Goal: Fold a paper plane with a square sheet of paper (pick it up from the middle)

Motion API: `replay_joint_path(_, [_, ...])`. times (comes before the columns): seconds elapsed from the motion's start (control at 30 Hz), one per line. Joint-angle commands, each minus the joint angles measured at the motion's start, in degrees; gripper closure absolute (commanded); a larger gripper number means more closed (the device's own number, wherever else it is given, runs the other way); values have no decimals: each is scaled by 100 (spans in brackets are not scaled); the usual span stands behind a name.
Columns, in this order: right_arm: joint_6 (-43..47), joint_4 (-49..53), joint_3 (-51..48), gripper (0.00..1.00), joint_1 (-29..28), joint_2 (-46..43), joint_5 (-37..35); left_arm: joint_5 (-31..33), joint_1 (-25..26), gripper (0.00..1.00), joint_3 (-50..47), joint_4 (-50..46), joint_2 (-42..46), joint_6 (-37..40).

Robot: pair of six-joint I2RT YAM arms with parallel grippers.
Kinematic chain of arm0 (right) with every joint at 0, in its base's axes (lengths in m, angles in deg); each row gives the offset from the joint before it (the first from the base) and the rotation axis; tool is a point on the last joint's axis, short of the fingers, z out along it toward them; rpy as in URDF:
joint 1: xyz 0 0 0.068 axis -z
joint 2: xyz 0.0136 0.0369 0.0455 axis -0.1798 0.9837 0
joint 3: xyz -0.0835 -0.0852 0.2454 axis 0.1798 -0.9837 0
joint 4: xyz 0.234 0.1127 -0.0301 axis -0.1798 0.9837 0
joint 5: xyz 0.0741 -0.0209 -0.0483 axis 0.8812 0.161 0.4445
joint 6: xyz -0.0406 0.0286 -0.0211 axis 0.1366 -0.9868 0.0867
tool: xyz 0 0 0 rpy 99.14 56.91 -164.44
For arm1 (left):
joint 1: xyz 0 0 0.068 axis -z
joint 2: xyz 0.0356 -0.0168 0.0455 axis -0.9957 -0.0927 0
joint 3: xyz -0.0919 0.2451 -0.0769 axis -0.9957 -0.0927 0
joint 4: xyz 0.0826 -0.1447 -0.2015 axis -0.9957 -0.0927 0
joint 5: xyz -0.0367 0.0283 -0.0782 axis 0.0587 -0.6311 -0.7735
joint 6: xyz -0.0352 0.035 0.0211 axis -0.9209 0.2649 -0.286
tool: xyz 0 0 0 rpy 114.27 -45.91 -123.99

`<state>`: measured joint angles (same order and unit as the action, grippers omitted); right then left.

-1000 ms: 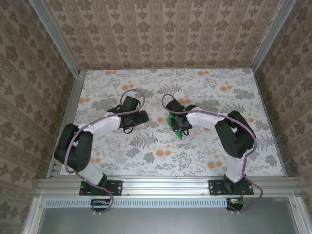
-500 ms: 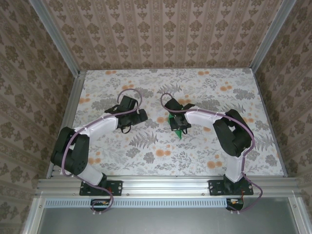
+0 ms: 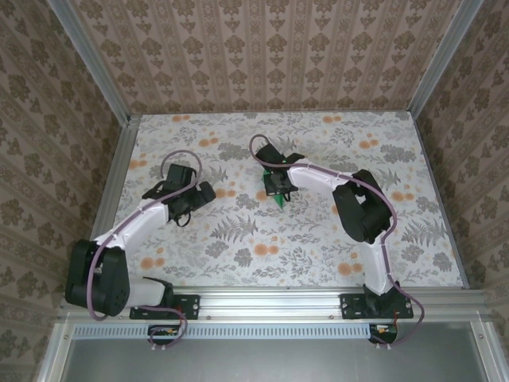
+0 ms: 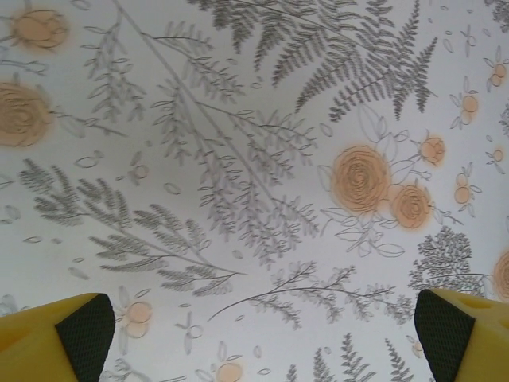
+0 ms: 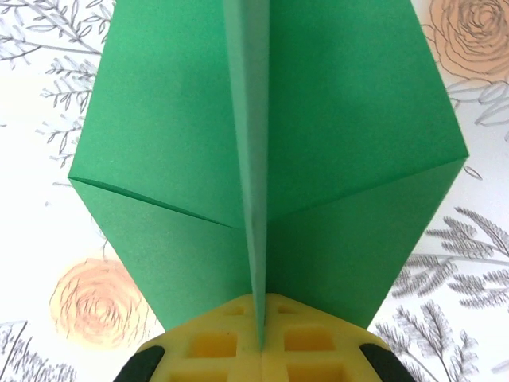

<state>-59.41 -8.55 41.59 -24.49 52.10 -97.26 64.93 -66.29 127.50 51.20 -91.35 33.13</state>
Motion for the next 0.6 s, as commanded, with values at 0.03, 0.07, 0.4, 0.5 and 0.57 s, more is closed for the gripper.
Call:
replay_joint_path(0.03, [-42,401,351,91,40,278,-252,-19,-158,0,-216,-158,259,170])
replay_joint_path(0.07, [-35,413,373,90,40,314,-250,-32,-182,0,-251,-158,298,173])
replay_joint_path(0.4, [-63,486,455,81,31,620,-135,-179,-323,0,-373,-150,416,239])
replay_joint_path(0.5, [-78,508,461,81,21,631,-133,-216,-328,0,-370,-162,415,240])
replay_joint_path(0.57, [-71,539,481,80,22,518,-156,-217,-336,0,-370,-175,445,251])
